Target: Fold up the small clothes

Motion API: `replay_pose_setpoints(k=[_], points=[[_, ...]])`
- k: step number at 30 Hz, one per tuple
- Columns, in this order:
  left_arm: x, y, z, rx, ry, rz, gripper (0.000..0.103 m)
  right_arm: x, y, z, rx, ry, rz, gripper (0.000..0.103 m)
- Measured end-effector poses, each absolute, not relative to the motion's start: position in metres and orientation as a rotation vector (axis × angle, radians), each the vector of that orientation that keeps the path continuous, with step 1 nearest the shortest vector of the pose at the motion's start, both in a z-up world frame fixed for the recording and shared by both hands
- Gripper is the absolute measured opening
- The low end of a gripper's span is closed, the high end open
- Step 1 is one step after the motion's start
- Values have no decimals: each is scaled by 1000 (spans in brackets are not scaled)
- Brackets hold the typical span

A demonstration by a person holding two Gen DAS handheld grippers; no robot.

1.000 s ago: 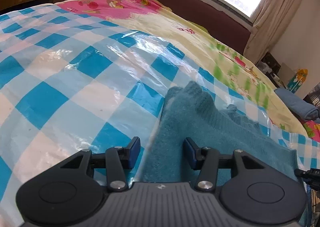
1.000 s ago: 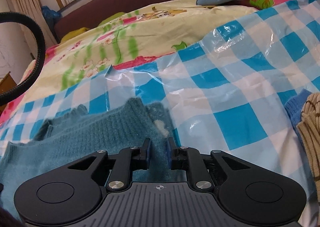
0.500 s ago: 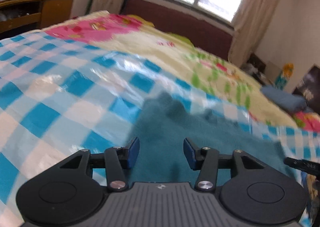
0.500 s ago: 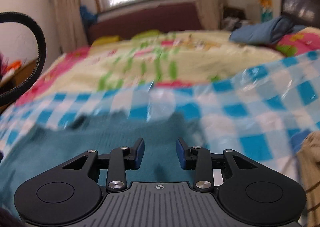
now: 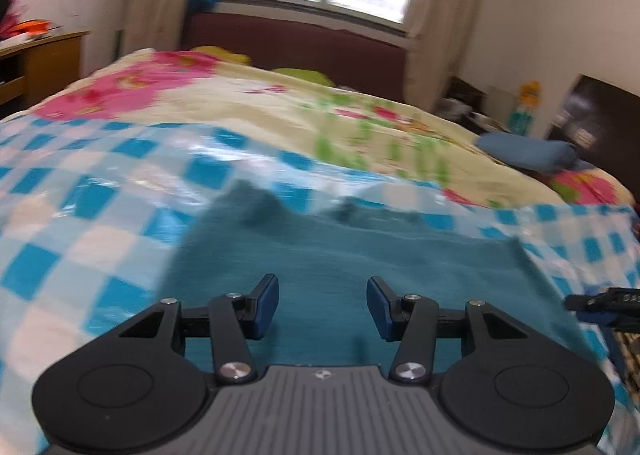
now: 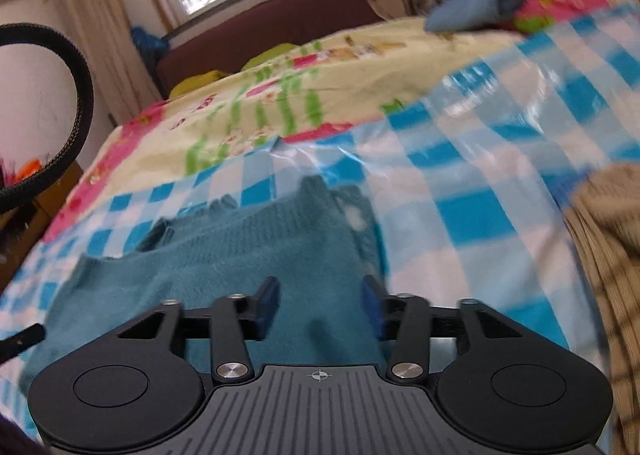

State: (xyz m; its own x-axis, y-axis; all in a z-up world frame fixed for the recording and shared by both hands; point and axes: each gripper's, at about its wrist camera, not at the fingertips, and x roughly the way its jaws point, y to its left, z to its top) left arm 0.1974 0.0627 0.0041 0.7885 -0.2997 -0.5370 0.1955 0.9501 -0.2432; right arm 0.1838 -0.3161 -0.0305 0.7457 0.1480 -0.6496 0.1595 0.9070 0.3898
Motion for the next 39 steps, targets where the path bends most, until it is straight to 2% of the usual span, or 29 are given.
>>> replay_pose_setpoints(k=[8,14,34,39], points=[[208,4,-24,-81,692,-330,53,174,-344,-74,673,800,53,55],[209,3,-27,-85,712,-312,55,175,-349,-87,732,775,146,63],[210,-20,-19,-50,753,-196,56,162,-375,-107,994,652,361,65],[211,-25,-20,-37,766,-178,57,171,-368,-110,933,682,341,65]])
